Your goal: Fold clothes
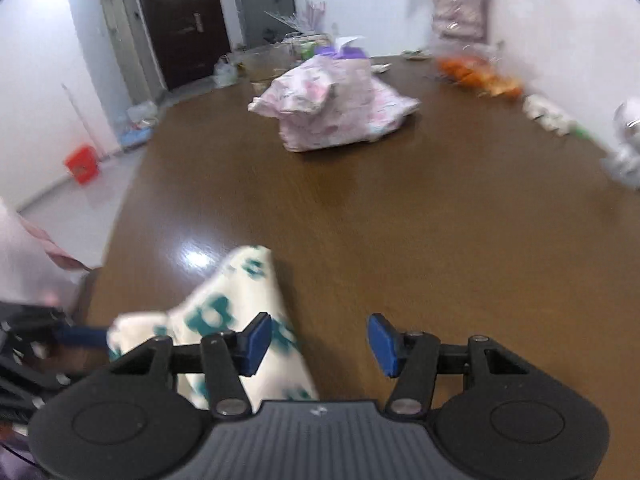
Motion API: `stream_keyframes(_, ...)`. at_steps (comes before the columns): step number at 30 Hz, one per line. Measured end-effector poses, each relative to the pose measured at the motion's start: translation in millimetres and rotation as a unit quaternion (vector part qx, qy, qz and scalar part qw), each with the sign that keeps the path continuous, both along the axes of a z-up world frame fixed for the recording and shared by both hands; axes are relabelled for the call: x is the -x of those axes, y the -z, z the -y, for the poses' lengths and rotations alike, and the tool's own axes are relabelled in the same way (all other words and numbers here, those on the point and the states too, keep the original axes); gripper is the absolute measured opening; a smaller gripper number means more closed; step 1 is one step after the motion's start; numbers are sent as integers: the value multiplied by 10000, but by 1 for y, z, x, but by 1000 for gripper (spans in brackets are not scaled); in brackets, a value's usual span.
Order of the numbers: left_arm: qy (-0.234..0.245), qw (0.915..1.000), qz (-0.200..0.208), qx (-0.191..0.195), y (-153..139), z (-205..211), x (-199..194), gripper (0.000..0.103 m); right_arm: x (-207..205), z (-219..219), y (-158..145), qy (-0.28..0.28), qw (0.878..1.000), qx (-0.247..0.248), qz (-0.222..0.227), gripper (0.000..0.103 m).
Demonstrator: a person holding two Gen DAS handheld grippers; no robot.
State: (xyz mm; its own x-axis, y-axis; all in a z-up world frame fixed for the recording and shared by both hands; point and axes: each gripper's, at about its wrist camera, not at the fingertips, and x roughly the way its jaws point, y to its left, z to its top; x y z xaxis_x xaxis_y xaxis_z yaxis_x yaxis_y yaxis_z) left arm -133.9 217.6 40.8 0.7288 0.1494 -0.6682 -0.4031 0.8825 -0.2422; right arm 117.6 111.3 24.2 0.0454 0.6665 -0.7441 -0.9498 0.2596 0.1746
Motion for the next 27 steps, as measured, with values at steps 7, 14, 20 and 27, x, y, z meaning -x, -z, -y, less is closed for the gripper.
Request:
stream_keyframes(7,234,9997,-9,92,-1,-17,-25,8,26,-8,19,-257,9995,-116,136,13)
stream_keyframes(14,1219,9912,-452,-250,-23,-6,-159,5,-13,34,13,1713,9835,143,569,2)
stream_keyframes(20,2010,9772,-676,-74,-20,40,-303,4,-70,107,1,3805,9216,174,741,2)
stream_keyframes(27,2532,9647,-552,-462,-7,142,-408,0,-128,215,2,5449,8338,448,772,1)
